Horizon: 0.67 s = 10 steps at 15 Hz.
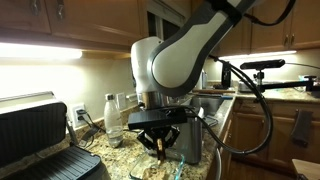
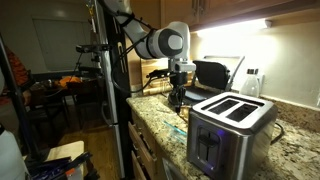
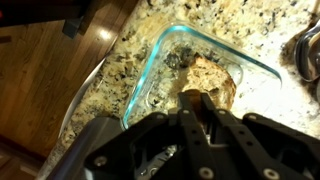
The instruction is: Put one slice of bread in the toaster
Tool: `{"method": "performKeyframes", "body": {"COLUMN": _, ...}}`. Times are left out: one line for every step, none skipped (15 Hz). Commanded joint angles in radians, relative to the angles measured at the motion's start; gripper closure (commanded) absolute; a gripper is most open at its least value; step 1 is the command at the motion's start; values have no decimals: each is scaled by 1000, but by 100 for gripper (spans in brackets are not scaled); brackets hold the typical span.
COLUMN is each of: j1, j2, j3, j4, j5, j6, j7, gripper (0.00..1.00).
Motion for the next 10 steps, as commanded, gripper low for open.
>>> {"method": "performKeyframes", "body": {"j1": 13, "j2": -77, "j3": 12, "j4": -30, "j5": -3, "j6": -33, "j7": -6, "gripper": 97}}
{"method": "performKeyframes", "body": {"j1": 13, "j2": -88, "j3": 19, "j4": -32, "j5": 1, "j6": -36, "j7": -14, "gripper": 97}}
{"method": "performKeyframes", "body": {"j1": 15, "j2": -104, "j3": 26, "j4": -37, "j5": 5, "j6": -33, "j7": -27, "gripper": 97}}
{"method": "performKeyframes", "body": {"j1": 15, "j2": -118, "j3": 32, "j4": -42, "j5": 10, "j6": -30, "j7": -41, "gripper": 97}}
{"method": "performKeyframes", "body": {"j1": 14, "j2": -134, "j3": 39, "j4": -47, "j5": 18, "j6": -31, "j7": -67, "gripper": 97}}
{"method": "performKeyframes", "body": {"j1": 13, "j2": -148, "j3": 46, "j4": -47, "j5": 21, "j6": -42, "j7": -91, "gripper": 97}}
{"method": "performKeyframes", "body": {"j1": 12, "j2": -165, "j3": 51, "j4": -50, "j5": 20, "j6": -56, "j7": -112, "gripper": 97}}
{"method": "performKeyframes", "body": {"j1": 11, "j2": -183, "j3": 56, "j4": -53, "j5": 20, "j6": -71, "j7": -130, "gripper": 97}}
{"method": "performKeyframes", "body": {"j1": 9, "j2": -200, "j3": 61, "j4": -58, "j5": 28, "j6": -81, "j7": -159, "gripper": 97}}
{"method": "performKeyframes", "body": {"j1": 7, "j2": -217, "j3": 64, "j4": -61, "j5": 34, "j6": -93, "j7": -189, "gripper": 97}}
